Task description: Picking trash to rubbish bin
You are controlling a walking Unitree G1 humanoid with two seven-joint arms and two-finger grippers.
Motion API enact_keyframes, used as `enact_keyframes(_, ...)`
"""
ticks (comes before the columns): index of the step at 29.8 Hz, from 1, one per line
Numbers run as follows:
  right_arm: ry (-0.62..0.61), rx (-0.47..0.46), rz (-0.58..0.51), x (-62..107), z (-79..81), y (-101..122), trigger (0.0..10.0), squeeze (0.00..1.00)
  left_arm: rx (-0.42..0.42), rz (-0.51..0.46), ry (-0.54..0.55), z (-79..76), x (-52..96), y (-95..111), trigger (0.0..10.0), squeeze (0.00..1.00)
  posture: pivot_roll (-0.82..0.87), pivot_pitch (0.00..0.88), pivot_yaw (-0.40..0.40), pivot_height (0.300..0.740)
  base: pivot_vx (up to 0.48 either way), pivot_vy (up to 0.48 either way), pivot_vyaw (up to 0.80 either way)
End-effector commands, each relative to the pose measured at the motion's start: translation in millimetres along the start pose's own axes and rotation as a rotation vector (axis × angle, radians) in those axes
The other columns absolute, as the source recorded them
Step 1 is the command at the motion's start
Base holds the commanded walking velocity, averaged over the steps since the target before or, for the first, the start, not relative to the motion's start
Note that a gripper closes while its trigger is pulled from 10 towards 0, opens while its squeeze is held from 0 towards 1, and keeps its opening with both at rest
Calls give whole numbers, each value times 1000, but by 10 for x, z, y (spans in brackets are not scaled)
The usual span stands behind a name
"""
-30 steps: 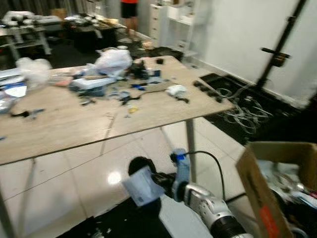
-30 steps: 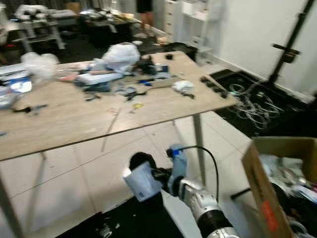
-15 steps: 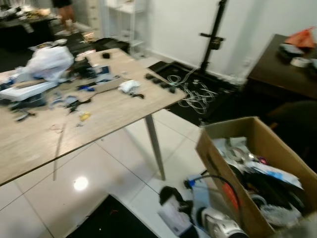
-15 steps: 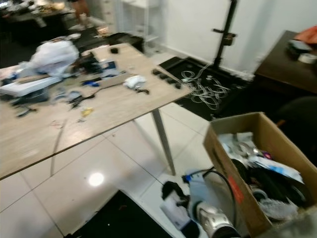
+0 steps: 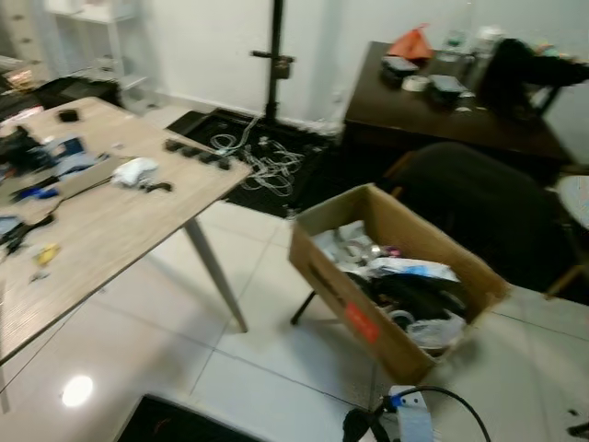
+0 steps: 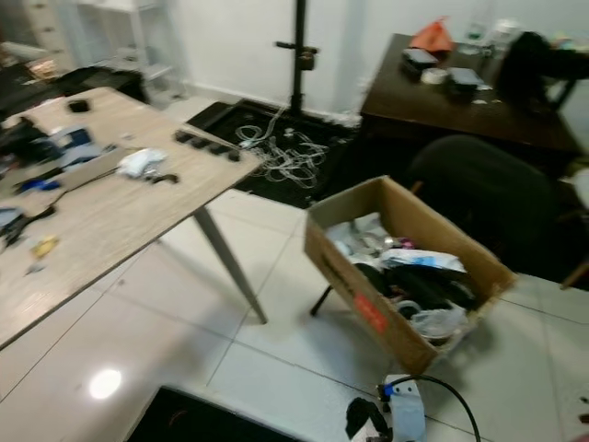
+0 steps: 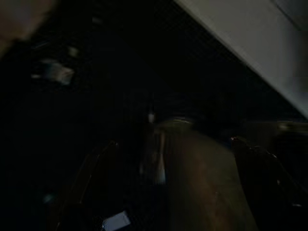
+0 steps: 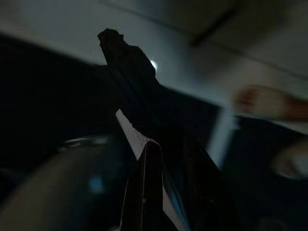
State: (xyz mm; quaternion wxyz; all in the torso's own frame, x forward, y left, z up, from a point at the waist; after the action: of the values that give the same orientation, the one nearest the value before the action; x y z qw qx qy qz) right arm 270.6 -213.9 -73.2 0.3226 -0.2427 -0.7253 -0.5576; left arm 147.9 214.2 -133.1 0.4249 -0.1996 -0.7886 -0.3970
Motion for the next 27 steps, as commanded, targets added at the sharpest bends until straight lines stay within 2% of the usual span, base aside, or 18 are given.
enact_keyframes(1,11,-2,70,30,63,-245,10000,0,3,35,31,105,42,-124,10000,0,-66,171,-27,740,0,0,-750)
enact_keyframes(3,17,45,125,64,105,-430,10000,0,-19,51,26,105,46,-145,10000,0,-69,163,-17,740,0,0,-750)
enact_keyframes(4,17,45,125,64,105,-430,10000,0,-19,51,26,105,46,-145,10000,0,-69,163,-17,740,0,0,-750)
enact_keyframes(6,27,57,171,105,152,-606,10000,0,-30,55,29,112,47,-147,10000,0,-57,148,-30,740,0,0,-747)
enact_keyframes(13,55,101,238,185,226,-874,10000,0,-23,40,23,97,39,-108,10000,0,-59,139,-32,740,0,0,-747)
enact_keyframes(16,56,148,260,210,227,-947,10000,0,-21,41,23,87,34,-108,10000,0,-63,134,-26,740,0,0,-746)
enact_keyframes(21,58,189,253,201,227,-924,10000,0,-29,51,22,75,32,-126,10000,0,-62,135,-24,740,0,0,-749)
enact_keyframes(27,62,192,243,190,240,-895,10000,0,-26,51,22,67,30,-133,10000,0,-60,137,-26,740,0,0,-748)
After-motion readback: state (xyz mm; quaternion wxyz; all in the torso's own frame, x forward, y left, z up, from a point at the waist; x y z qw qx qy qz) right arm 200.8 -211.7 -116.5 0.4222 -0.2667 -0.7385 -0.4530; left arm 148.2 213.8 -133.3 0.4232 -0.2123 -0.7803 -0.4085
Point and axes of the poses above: a point about 5 cm out from each wrist's last joint towards the gripper, its own x axis pointing back from the gripper into the wrist, its own y axis along the axis of the wrist's last joint, z = x × y, the point moved 4 cm from there along -x, pointing out of the wrist towards the gripper, and after that the axes turned 14 degrees about x, right-handed, at the moved point
